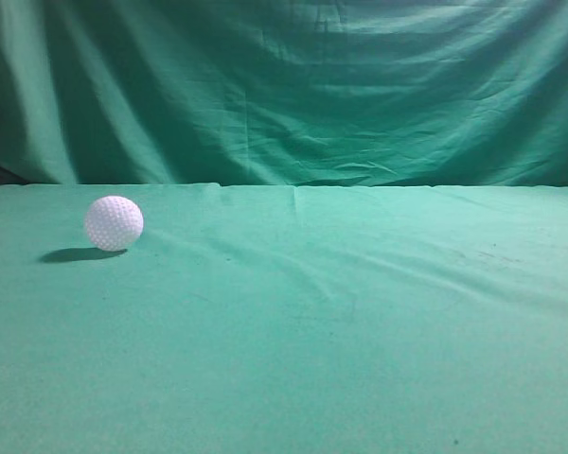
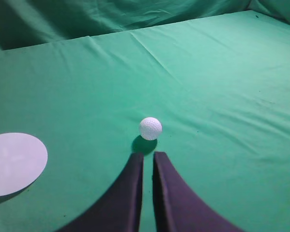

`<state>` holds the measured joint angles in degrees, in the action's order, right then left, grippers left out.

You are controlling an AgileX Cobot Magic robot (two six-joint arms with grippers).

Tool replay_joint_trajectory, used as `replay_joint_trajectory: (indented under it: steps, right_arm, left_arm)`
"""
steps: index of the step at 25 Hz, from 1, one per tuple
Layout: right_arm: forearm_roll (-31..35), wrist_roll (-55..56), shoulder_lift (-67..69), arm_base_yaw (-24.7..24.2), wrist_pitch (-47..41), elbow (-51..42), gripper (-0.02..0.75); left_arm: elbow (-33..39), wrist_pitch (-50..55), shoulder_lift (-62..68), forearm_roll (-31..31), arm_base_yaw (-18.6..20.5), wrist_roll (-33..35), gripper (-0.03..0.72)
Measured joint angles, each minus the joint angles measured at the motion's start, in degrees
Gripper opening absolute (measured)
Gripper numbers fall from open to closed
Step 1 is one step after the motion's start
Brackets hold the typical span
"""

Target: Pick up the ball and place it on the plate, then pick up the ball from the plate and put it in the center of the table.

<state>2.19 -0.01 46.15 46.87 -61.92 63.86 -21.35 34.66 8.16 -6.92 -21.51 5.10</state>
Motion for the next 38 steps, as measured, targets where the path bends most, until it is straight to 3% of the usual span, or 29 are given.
replay_joint_trajectory:
  steps: [8, 17, 30, 38]
  right_arm:
    - [3.3, 0.2, -14.2, 0.0, 9.8, -19.0, 0.000]
    - [4.8, 0.3, -21.9, 0.0, 21.2, -32.4, 0.000]
    - [10.3, 0.3, -22.2, 0.0, 25.9, -34.1, 0.000]
    - [3.3, 0.2, -23.0, -1.4, 29.1, -34.1, 0.000]
  left_arm:
    - [3.6, -0.6, 0.0, 0.7, 0.0, 0.0, 0.048]
    - [3.6, -0.6, 0.0, 0.8, 0.0, 0.0, 0.048]
    - [3.6, -0.6, 0.0, 0.8, 0.0, 0.0, 0.048]
    - [3.6, -0.6, 0.0, 1.0, 0.0, 0.0, 0.048]
